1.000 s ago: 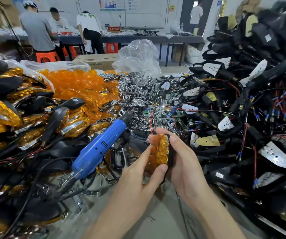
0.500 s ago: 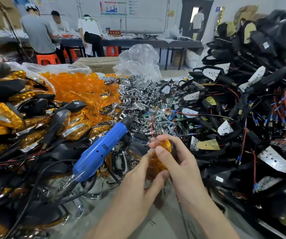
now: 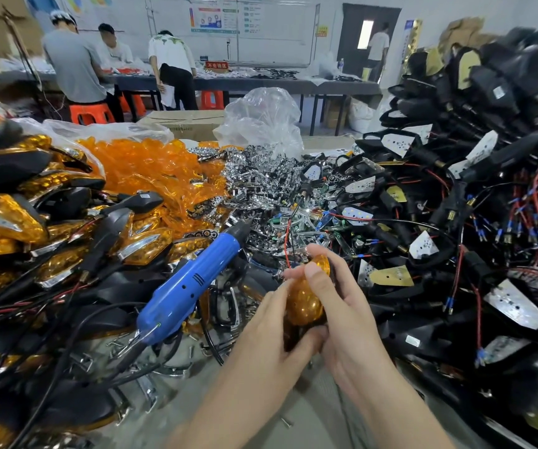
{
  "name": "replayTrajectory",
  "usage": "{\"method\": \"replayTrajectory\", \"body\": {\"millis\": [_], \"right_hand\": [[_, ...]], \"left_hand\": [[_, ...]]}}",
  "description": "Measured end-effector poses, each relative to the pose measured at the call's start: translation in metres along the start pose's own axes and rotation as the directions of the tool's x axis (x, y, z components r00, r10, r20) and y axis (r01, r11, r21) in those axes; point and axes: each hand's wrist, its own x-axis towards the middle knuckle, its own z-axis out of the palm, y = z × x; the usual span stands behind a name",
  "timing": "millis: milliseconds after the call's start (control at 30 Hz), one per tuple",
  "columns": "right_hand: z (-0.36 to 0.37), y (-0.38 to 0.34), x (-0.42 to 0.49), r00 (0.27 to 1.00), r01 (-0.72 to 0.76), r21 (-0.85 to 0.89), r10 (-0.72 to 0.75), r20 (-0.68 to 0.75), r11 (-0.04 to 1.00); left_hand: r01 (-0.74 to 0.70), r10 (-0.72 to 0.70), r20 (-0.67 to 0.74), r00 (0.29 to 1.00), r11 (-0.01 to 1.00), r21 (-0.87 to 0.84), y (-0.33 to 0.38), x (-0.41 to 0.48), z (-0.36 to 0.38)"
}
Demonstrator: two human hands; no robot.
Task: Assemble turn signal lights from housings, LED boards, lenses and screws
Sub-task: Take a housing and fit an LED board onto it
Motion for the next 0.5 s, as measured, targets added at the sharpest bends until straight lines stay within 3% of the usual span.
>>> {"method": "replayTrajectory", "body": {"millis": [100, 300, 500], "right_hand": [[-0.001, -0.002, 0.002, 0.999, -0.014, 0.13, 0.018, -0.034, 0.991], [-0.007, 0.0, 0.008, 0.994, -0.017, 0.175, 0.035, -0.101, 0.985], [-0.003, 0.008, 0.017, 0.978, -0.037, 0.37, 0.108, -0.176, 0.928]], "left_hand": [[-0.023, 0.026, -0.066, 0.997, 0.998, 0.052, 0.001, 0.001, 0.001], [-0.004, 0.002, -0.066, 0.998, 0.999, -0.033, 0.007, -0.002, -0.001], [-0.023, 0.023, 0.003, 1.0, 0.984, 0.176, 0.011, -0.004, 0.001]]}}
